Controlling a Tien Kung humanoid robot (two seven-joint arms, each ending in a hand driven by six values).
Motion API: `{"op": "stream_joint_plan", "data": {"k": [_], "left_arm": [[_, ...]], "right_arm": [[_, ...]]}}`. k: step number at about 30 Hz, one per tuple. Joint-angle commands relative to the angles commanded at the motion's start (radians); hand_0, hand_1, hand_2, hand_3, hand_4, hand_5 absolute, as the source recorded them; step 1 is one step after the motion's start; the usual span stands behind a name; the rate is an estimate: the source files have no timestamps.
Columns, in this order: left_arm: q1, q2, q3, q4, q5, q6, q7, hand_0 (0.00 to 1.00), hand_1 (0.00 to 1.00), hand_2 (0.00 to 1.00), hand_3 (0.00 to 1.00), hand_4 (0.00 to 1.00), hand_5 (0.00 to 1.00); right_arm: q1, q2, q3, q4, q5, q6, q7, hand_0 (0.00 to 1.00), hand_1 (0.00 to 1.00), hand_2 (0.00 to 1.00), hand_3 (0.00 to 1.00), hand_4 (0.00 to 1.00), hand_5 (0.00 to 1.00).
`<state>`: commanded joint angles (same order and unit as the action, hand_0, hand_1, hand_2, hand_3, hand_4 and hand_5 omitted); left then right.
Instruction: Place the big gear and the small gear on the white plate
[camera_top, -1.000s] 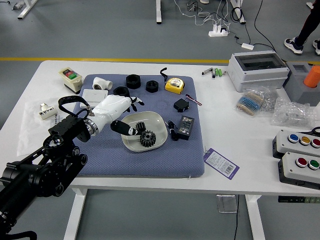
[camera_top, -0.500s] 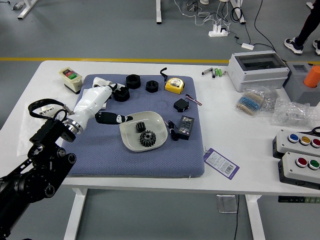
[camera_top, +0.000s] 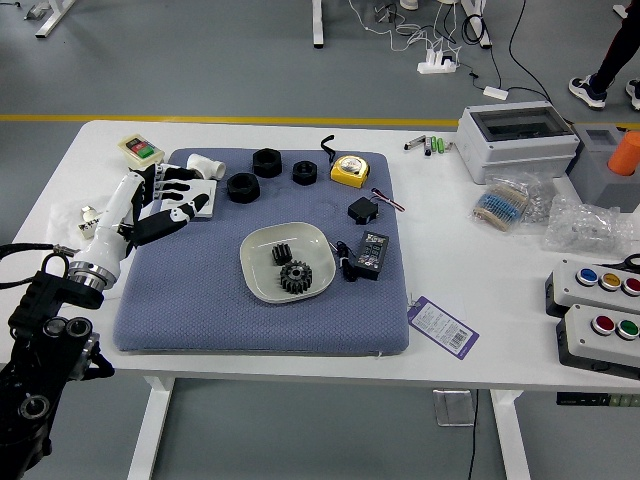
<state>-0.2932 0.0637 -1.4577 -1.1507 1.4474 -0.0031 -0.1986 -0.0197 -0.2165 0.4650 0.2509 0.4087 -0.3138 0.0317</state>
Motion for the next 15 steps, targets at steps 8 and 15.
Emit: {"op": "stream_joint_plan", "data": {"k": [8, 15], "left_arm": [[0.062, -0.023, 0.000, -0.069, -0.338, 0.018, 0.001, 0.658, 0.668, 0.788, 0.613, 0.813, 0.365], [0.090, -0.022, -0.029, -0.086, -0.407, 0.000, 0.008, 0.671, 0.685, 0.791, 0.629, 0.822, 0.391]], "right_arm": [[-0.008, 0.003, -0.002, -0.001, -0.001, 0.000, 0.001, 0.688, 0.703, 0.748, 0.564, 0.788, 0.639], [-0.011, 0.004, -0.001, -0.001, -0.003, 0.001, 0.001, 0.690, 0.703, 0.747, 0.565, 0.787, 0.639]]}}
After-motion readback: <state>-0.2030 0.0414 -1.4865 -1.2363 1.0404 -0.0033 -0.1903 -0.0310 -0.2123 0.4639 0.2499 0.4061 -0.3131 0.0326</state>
